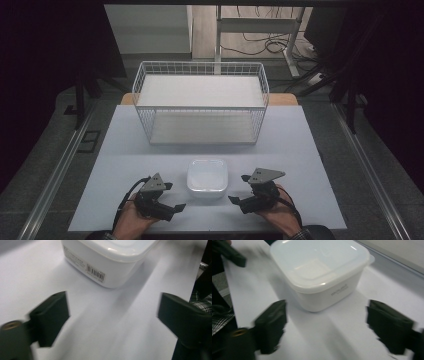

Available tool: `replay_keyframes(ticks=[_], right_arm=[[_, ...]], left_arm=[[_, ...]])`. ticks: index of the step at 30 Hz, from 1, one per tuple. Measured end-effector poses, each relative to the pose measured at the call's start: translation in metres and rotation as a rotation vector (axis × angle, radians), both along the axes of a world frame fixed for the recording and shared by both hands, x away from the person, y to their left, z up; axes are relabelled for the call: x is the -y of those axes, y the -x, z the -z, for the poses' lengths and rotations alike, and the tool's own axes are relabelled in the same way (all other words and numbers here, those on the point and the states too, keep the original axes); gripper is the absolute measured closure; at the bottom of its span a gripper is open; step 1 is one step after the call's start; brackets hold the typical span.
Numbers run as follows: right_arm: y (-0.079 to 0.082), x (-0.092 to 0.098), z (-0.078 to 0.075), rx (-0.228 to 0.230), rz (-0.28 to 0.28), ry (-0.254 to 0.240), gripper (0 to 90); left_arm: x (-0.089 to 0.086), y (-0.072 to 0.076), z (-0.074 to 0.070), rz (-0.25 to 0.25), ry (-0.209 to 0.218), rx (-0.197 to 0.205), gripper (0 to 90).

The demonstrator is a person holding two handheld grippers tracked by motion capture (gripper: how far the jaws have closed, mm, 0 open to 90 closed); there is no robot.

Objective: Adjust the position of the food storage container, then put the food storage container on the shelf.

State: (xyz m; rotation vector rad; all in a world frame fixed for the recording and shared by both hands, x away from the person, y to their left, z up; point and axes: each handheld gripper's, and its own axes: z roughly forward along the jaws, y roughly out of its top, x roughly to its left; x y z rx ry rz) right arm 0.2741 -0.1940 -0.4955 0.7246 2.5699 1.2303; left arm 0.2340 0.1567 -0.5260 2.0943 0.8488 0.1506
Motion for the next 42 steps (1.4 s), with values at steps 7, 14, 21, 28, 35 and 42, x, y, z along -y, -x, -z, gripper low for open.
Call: replay_keyframes(ticks=[7, 14, 21, 28, 35, 42], right_arm=[[-0.002, -0.003, 0.004, 0.009, 0.011, 0.029, 4.0], [-0.005, -0.004, 0.000, 0.010, 0.007, -0.011, 3.9], [-0.009, -0.012, -0.006, -0.007, 0.018, -0.034, 2.8], [-0.016, -0.021, -0.014, -0.005, 0.031, -0.026, 1.4], [-0.031, -0.033, -0.018, 0.008, 0.028, -0.017, 0.3], [-0.041, -0.044, -0.016, -0.018, 0.049, -0.029, 0.4]], left_arm=[[-0.001, -0.002, 0.003, -0.028, 0.006, 0.064, 2.7], [0.000, -0.008, -0.005, -0.027, 0.013, 0.055, 3.8], [0.005, -0.018, -0.018, -0.032, 0.038, 0.043, 2.5], [0.012, -0.034, -0.028, -0.019, 0.049, 0.018, 1.5], [0.026, -0.052, -0.034, -0.009, 0.040, 0.013, 2.1], [0.032, -0.064, -0.027, -0.038, 0.072, 0.001, 3.0]])
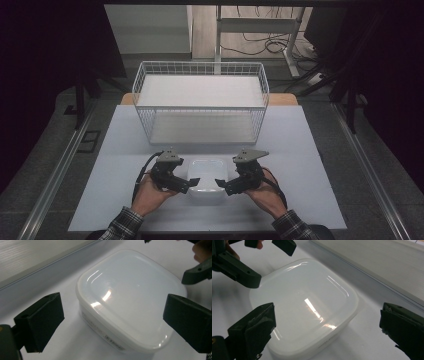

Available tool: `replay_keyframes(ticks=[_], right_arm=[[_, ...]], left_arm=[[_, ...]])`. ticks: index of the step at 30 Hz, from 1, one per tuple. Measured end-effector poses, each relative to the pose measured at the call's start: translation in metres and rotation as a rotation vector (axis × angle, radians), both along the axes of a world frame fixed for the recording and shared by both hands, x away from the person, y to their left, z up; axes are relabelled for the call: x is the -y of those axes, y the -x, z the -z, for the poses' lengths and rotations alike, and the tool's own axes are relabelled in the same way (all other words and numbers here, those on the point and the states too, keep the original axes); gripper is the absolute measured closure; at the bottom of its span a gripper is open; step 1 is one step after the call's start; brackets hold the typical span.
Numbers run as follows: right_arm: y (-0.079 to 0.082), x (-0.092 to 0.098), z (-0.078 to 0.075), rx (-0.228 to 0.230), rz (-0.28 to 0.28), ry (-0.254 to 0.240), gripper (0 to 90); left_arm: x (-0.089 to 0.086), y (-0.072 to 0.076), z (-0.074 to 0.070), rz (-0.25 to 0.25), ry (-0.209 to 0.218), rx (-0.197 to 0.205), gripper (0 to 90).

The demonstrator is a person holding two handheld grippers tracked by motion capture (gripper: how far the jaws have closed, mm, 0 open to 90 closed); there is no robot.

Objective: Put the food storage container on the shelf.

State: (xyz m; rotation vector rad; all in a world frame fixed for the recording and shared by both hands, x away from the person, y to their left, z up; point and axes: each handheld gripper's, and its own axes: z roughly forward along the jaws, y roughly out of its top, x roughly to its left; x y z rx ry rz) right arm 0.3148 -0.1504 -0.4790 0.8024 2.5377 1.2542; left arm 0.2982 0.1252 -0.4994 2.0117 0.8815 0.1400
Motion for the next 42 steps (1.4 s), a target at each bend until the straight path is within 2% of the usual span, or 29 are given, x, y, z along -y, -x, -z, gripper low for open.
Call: replay_keyframes(ticks=[3, 7, 9, 12, 16, 17, 19, 22, 26, 29, 34, 36, 38, 39, 40, 42], right_arm=[[0.001, -0.001, 0.005, -0.003, -0.002, 0.013, 0.0], [0.003, -0.003, 0.009, -0.040, 0.005, 0.036, 0.0], [0.003, -0.002, 0.011, -0.057, 0.009, 0.013, 0.0], [0.001, -0.002, 0.013, -0.099, 0.010, -0.005, 0.5], [0.000, 0.001, 0.015, -0.203, -0.015, -0.050, 11.3], [0.000, 0.001, 0.016, -0.212, -0.012, -0.047, 11.8], [0.004, 0.002, 0.014, -0.216, -0.004, -0.041, 16.6], [0.011, 0.006, 0.008, -0.208, 0.031, -0.040, 31.5], [0.018, 0.010, 0.002, -0.209, 0.077, -0.043, 47.7], [0.020, 0.015, -0.002, -0.202, 0.120, -0.075, 61.3], [0.021, 0.015, -0.003, -0.207, 0.180, -0.110, 66.3], [0.022, 0.016, -0.004, -0.205, 0.195, -0.130, 70.6], [0.023, 0.018, -0.005, -0.194, 0.207, -0.139, 77.8], [0.023, 0.018, -0.005, -0.183, 0.207, -0.134, 77.7], [0.024, 0.016, -0.005, -0.162, 0.207, -0.109, 77.8], [0.026, 0.014, -0.005, -0.149, 0.215, -0.111, 77.9]], left_arm=[[0.001, 0.001, 0.006, -0.002, -0.011, -0.012, 3.1], [-0.002, 0.001, 0.012, 0.015, 0.030, -0.038, 5.0], [-0.002, 0.001, 0.013, 0.028, 0.041, -0.044, 6.3], [-0.002, 0.003, 0.014, 0.047, 0.072, -0.063, 10.8], [-0.003, 0.009, 0.015, 0.056, 0.090, -0.080, 17.3], [-0.005, 0.012, 0.015, 0.055, 0.091, -0.082, 19.3], [-0.008, 0.017, 0.013, 0.047, 0.098, -0.092, 25.8], [-0.014, 0.023, 0.009, 0.028, 0.096, -0.089, 39.2], [-0.015, 0.026, 0.004, 0.005, 0.078, -0.097, 48.4], [-0.016, 0.029, 0.000, -0.029, 0.076, -0.076, 60.1], [-0.014, 0.031, -0.001, -0.076, 0.087, -0.072, 64.0], [-0.015, 0.031, -0.002, -0.099, 0.098, -0.067, 68.3], [-0.015, 0.032, -0.002, -0.128, 0.086, -0.051, 76.0], [-0.015, 0.032, -0.002, -0.134, 0.075, -0.040, 77.4], [-0.014, 0.031, -0.001, -0.143, 0.081, -0.042, 77.3], [-0.014, 0.031, -0.001, -0.151, 0.082, -0.039, 77.3]])
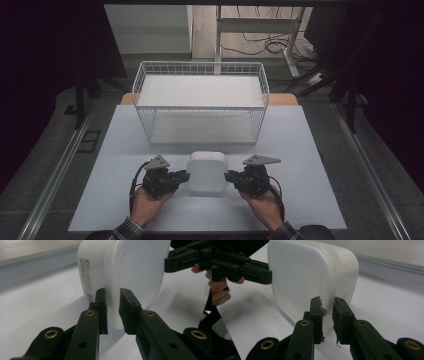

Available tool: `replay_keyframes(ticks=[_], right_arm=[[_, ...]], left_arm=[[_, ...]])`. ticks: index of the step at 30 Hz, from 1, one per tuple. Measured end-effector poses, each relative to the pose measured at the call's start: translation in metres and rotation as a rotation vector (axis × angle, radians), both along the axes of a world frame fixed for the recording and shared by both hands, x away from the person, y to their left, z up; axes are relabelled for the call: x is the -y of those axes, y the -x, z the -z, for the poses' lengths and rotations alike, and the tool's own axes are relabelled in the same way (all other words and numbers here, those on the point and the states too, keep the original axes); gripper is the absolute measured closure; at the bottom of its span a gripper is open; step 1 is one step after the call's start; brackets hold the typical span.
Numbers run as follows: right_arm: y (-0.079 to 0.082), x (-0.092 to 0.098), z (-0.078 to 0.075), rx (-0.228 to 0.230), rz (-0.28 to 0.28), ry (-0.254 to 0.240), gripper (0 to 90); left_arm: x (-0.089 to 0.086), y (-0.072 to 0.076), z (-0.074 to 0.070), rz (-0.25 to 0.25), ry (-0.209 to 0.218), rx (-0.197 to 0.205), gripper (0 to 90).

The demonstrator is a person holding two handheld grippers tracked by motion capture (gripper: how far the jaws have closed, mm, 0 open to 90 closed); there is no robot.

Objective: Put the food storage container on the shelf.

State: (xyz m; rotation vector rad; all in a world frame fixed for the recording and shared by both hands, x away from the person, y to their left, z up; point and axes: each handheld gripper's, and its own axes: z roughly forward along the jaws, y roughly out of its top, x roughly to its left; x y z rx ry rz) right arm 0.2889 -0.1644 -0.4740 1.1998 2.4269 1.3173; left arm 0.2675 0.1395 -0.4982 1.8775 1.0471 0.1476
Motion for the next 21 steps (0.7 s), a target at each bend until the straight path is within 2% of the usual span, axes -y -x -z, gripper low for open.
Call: replay_keyframes(ticks=[4, 7, 11, 21], right_arm=[[-0.001, 0.001, 0.001, 0.005, 0.009, -0.020, 78.0], [-0.002, -0.001, -0.001, 0.027, 0.005, -0.030, 78.0], [-0.006, -0.004, -0.005, 0.058, -0.003, -0.027, 78.0], [-0.028, -0.009, -0.017, 0.111, -0.011, -0.028, 77.9]], left_arm=[[-0.001, 0.001, -0.002, -0.014, 0.012, 0.018, 77.8], [-0.004, 0.001, -0.005, -0.024, 0.026, 0.033, 78.0], [-0.005, -0.001, -0.008, -0.038, 0.024, 0.043, 78.1], [-0.008, -0.022, -0.020, -0.057, 0.024, 0.076, 78.0]])
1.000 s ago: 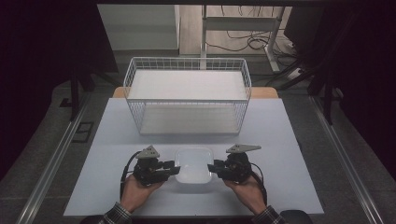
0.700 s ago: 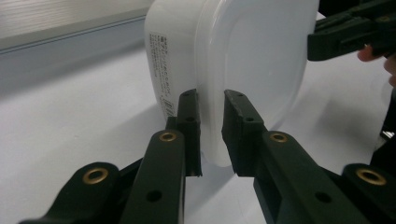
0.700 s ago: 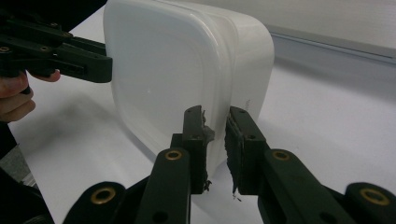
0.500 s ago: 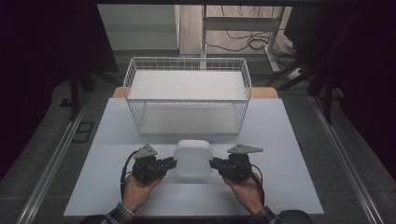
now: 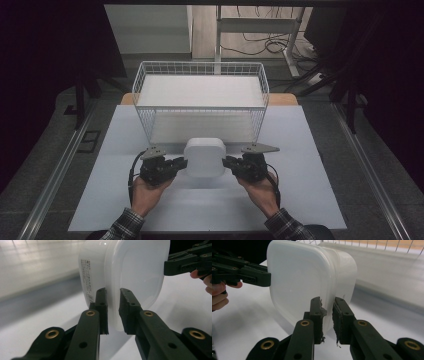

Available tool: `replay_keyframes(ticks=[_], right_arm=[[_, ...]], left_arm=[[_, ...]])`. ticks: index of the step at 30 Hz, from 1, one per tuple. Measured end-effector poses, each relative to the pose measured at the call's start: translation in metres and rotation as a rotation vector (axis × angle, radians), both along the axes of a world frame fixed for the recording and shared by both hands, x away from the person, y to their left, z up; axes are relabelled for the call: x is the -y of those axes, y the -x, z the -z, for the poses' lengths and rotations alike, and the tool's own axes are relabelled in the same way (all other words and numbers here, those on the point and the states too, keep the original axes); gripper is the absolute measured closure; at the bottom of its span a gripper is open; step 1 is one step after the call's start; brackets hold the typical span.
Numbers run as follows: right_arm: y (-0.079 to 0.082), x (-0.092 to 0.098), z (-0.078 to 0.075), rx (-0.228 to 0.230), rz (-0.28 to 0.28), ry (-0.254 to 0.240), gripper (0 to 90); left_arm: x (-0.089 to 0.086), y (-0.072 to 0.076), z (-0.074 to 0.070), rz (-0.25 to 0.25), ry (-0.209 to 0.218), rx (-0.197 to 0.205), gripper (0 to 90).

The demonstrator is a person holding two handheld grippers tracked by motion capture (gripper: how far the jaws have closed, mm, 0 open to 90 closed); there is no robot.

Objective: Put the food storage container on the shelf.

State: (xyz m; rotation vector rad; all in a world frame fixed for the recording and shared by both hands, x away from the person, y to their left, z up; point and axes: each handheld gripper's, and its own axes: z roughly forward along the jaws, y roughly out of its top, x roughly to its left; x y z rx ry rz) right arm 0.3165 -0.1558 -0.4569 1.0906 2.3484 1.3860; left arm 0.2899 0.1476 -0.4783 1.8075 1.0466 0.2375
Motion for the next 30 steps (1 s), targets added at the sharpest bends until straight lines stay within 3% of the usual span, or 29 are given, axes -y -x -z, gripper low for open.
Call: replay_keyframes(ticks=[6, 15, 30], right_arm=[[-0.023, -0.007, -0.002, 0.005, 0.006, 0.004, 77.8], [-0.058, -0.017, 0.010, -0.004, 0.030, 0.012, 77.4], [-0.086, -0.022, 0.020, -0.036, 0.064, 0.037, 76.4]], left_arm=[[-0.004, -0.022, 0.001, -0.027, 0.008, -0.005, 78.0], [-0.007, -0.052, 0.011, -0.069, 0.012, -0.022, 77.7], [-0.004, -0.078, 0.023, -0.106, 0.011, -0.049, 76.8]])
